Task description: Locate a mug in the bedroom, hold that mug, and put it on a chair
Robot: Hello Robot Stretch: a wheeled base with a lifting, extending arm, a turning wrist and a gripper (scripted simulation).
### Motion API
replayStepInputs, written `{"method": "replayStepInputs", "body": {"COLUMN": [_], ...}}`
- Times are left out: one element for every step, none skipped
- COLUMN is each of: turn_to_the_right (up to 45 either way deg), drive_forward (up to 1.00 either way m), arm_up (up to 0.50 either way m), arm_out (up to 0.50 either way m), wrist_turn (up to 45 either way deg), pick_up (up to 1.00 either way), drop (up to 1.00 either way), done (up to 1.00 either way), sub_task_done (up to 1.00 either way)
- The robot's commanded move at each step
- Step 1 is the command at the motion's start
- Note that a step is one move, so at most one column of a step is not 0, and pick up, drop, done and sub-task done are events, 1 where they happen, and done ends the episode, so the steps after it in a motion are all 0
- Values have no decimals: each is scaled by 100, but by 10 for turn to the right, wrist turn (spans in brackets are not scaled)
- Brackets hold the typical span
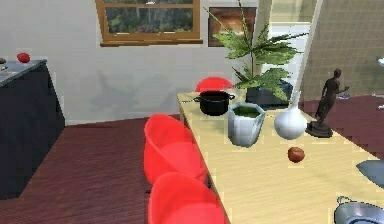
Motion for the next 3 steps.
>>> {"method": "replayStepInputs", "body": {"turn_to_the_right": [0, 0, 0], "drive_forward": [0, 0, 0], "arm_up": [10, 0, 0], "arm_out": [0, -8, 0], "wrist_turn": [0, 0, 0], "pick_up": [0, 0, 0], "drop": [0, 0, 0], "done": [0, 0, 100], "sub_task_done": [0, 0, 0]}}
